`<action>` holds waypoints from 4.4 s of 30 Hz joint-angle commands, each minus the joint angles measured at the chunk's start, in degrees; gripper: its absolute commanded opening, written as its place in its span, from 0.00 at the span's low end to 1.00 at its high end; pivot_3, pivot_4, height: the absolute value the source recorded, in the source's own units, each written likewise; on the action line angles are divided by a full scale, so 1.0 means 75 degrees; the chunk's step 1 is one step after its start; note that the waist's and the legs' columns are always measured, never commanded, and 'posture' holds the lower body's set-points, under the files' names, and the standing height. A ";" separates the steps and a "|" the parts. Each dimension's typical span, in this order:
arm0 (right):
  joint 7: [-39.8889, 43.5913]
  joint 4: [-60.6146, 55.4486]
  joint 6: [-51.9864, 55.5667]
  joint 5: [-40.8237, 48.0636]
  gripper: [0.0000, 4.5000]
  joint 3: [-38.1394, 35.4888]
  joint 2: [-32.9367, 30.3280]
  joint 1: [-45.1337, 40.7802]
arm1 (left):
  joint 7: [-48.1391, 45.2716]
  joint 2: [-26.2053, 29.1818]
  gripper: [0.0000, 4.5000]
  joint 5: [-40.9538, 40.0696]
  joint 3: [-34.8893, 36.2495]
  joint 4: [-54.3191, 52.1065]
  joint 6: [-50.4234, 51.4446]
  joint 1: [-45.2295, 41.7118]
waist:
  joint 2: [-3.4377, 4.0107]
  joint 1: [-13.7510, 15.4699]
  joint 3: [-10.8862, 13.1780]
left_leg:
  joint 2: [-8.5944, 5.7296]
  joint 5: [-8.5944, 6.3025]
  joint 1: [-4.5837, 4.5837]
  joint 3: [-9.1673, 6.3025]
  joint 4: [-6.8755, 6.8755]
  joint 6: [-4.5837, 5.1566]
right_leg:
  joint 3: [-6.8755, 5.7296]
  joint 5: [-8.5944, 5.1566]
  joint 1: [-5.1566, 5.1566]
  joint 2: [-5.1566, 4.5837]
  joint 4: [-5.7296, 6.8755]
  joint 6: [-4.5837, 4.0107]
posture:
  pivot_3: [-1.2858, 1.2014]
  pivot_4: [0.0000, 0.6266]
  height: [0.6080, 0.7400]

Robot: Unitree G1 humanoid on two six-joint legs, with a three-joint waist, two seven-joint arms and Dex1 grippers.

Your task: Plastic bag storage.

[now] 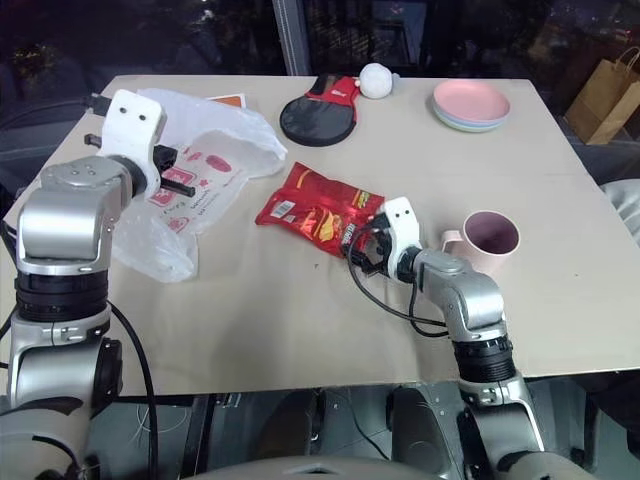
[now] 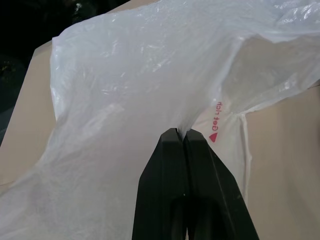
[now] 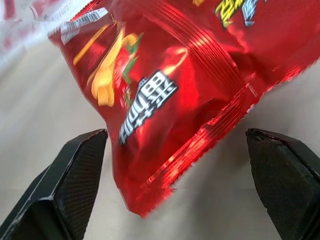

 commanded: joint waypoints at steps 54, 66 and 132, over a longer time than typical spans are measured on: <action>0.1807 0.7904 -0.4408 -0.0144 0.20 0.1400 0.2779 -0.5299 | -0.0384 -0.1059 0.00 -0.3614 0.1836 -0.1110 0.3012 -0.1301 | 0.0014 -0.0083 0.0014 | -0.0001 -0.0005 -0.0003 -0.0003 -0.0029 -0.0012 | 0.0002 0.0002 -0.0016 0.0002 -0.0014 -0.0003 | 0.52 0.24 1.00; 0.1653 0.1682 -0.3098 -0.0038 0.81 0.1207 0.0353 -0.2430 | -0.0021 -0.1225 0.00 -0.3408 0.1906 -0.0446 0.1924 -0.0958 | 0.0017 -0.0024 0.0018 | -0.0008 -0.0010 -0.0019 -0.0015 -0.0029 -0.0032 | -0.0005 0.0002 -0.0022 -0.0008 -0.0016 -0.0003 | 0.52 0.24 1.00; -0.1635 -0.2121 -0.2916 -0.1448 0.27 0.0358 -0.1808 0.1789 | -0.0395 -0.1244 0.00 -0.3205 0.0831 0.1055 0.0104 -0.0789 | 0.0012 0.0000 0.0016 | -0.0002 -0.0009 -0.0013 0.0003 -0.0002 -0.0027 | 0.0006 -0.0001 -0.0005 -0.0002 -0.0025 0.0002 | 0.52 0.24 1.00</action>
